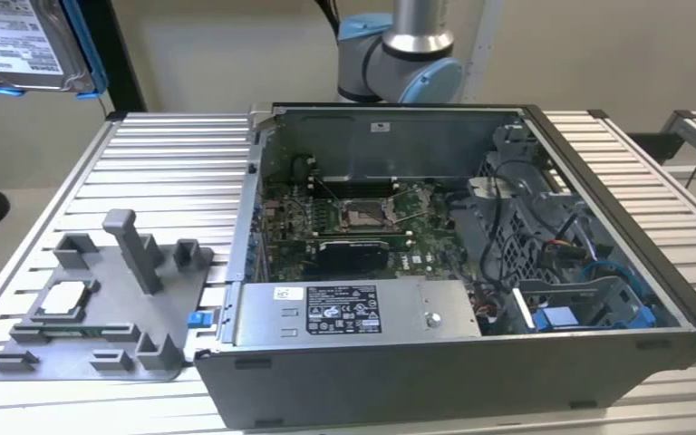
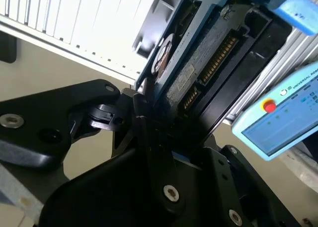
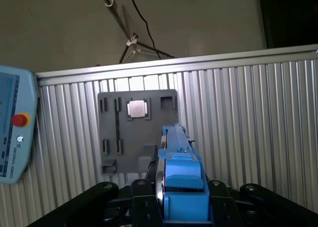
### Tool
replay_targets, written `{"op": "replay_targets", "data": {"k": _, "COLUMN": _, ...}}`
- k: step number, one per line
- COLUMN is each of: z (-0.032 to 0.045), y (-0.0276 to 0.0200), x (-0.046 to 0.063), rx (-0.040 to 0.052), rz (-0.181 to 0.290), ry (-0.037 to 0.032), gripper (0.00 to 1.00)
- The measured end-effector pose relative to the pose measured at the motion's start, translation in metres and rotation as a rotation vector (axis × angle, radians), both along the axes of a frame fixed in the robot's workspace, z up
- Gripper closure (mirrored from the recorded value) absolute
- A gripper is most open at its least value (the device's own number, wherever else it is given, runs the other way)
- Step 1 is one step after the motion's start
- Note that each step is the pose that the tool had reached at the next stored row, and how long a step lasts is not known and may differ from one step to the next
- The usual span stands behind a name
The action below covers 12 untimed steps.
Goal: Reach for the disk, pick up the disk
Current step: 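Pick up the disk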
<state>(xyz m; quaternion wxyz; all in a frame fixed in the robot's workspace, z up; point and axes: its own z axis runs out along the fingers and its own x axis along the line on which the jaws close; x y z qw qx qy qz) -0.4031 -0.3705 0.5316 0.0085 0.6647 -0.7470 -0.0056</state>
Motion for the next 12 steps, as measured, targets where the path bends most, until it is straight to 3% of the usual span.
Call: {"op": "replay_targets", "data": {"k": 12, "z": -0.0007, "y": 0.0, "x": 0.049, "rx": 0.0001, "rz": 0.0, "ry": -0.0001, "gripper": 1.0}}
